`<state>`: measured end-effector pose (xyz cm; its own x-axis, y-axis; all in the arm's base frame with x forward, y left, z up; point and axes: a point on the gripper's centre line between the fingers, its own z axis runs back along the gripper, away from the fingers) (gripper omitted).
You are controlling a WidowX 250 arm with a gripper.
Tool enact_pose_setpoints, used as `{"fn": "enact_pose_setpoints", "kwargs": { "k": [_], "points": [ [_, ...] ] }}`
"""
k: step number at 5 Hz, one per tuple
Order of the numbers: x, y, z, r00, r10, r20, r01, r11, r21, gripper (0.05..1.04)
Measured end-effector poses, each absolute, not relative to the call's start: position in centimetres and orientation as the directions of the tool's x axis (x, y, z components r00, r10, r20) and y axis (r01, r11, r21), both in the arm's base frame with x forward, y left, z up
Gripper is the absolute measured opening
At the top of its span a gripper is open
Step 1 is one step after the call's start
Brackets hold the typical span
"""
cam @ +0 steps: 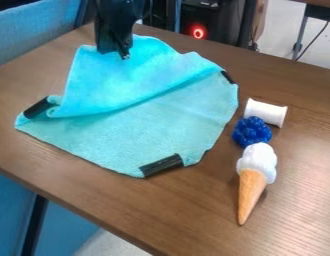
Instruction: Unfold the cloth from bottom right to top left
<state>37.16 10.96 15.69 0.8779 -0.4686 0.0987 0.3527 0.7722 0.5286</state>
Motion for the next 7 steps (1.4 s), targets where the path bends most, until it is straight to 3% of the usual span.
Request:
{"fn": "enact_pose_setpoints", "kwargs": {
  "k": [3, 7],
  "points": [
    [40.7, 14.0, 15.4, 0.892, -0.445, 0.076, 0.343, 0.777, 0.527, 0.059],
    [44.4, 16.9, 12.8, 0.917, -0.398, 0.033, 0.33, 0.801, 0.499, 0.098]
  ]
}}
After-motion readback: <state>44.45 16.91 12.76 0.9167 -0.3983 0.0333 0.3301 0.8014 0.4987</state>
